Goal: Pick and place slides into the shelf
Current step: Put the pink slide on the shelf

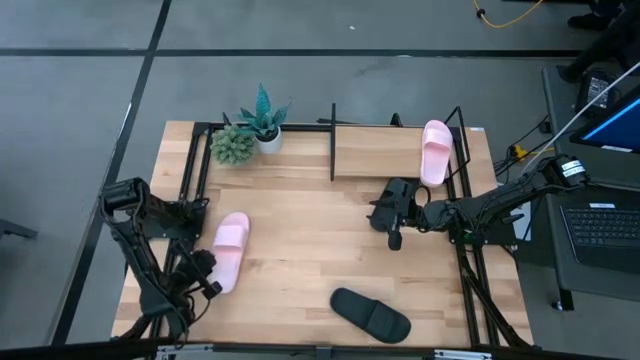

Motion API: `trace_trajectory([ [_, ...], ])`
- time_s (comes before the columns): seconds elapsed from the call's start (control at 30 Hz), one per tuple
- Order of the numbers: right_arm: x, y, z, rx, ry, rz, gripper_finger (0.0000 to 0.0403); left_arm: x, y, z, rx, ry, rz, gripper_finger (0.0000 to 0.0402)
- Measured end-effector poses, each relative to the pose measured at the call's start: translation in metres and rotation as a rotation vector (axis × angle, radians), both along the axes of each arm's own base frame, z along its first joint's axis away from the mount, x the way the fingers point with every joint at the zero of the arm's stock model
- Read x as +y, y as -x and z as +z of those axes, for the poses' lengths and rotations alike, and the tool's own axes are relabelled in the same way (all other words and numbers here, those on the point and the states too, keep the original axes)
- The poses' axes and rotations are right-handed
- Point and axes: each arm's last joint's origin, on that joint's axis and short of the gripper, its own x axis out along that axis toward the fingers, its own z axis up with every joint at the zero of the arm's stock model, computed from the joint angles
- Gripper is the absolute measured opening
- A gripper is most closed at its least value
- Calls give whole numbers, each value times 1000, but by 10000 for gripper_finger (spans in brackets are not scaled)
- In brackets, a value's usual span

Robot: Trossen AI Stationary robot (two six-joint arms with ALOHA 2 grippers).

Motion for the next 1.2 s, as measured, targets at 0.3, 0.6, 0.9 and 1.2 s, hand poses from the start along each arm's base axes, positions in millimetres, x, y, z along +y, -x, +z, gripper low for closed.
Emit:
trace_trajectory([
  [0.3,0,0,0,0,0,0,200,0,-2,1,-40,-15,-23,0],
  [0.6,0,0,0,0,0,0,200,2,-4,1,-24,-19,-4,0],
  [0.9,0,0,0,0,-4,0,200,2,-4,1,-14,-16,-1,32],
  [1.2,0,0,0,-6,-27,-5,200,3,-3,1,5,-21,8,119],
])
